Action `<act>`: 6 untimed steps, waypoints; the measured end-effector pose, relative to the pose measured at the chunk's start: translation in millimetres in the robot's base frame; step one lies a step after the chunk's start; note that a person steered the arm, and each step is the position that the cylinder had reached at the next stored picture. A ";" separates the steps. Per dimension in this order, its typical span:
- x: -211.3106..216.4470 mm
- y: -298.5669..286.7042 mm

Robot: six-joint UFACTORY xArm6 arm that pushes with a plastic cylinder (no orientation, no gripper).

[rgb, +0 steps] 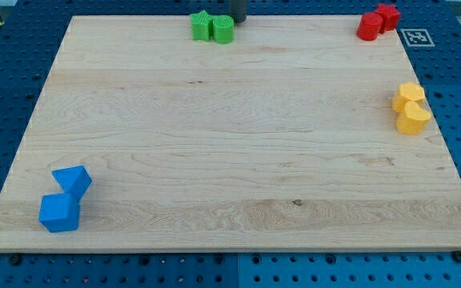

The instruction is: Separate the green star from the green circle

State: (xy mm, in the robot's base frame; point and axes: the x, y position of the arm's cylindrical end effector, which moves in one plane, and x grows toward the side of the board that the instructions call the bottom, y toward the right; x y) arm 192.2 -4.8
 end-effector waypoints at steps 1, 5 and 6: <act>0.3 -48.4; 44.0 -75.5; 64.4 -73.3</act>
State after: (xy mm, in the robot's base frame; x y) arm 256.6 -78.0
